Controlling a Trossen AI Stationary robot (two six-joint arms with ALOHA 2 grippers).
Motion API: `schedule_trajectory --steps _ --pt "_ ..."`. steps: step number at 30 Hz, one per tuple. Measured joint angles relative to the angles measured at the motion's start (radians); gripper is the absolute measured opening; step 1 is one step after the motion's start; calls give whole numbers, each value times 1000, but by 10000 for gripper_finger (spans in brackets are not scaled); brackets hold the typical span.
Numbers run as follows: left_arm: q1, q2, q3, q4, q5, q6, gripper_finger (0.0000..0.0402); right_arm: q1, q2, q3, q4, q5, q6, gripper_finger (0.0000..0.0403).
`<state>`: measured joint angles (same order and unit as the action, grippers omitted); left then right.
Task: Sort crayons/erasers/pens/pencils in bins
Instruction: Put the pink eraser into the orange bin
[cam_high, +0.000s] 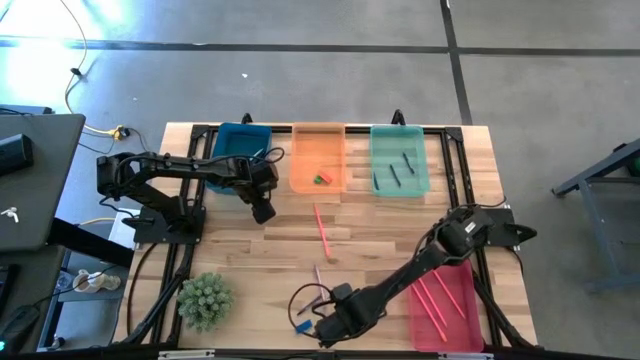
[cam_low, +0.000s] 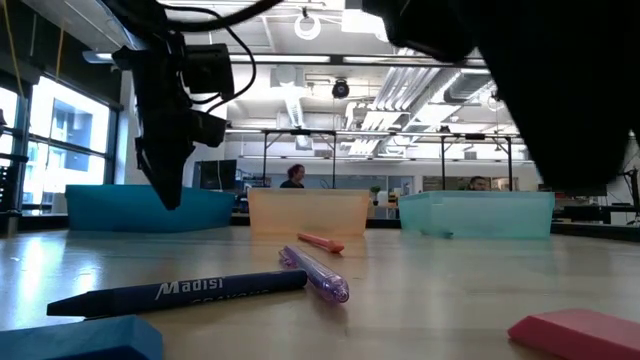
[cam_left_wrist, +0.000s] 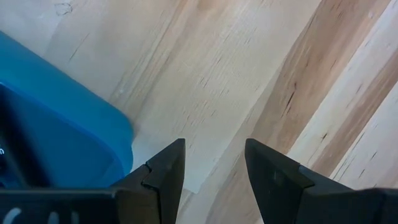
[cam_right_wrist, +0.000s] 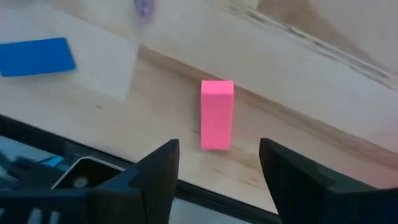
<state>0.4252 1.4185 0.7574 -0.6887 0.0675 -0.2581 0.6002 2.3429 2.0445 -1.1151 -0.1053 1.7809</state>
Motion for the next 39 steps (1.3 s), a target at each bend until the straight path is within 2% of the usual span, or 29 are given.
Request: schedule_trajectory --steps 7,14,25,39 --pt "0 0 0 -3 99 9 156 12 42 0 37 30 41 215" --pt "-3 -22 0 -15 128 18 156 18 74 0 36 63 56 215" --pt "-2 -205 0 -83 131 13 156 16 93 4 21 26 102 210" --pt "-2 -477 0 -237 134 -35 156 17 95 2 -23 22 108 78"
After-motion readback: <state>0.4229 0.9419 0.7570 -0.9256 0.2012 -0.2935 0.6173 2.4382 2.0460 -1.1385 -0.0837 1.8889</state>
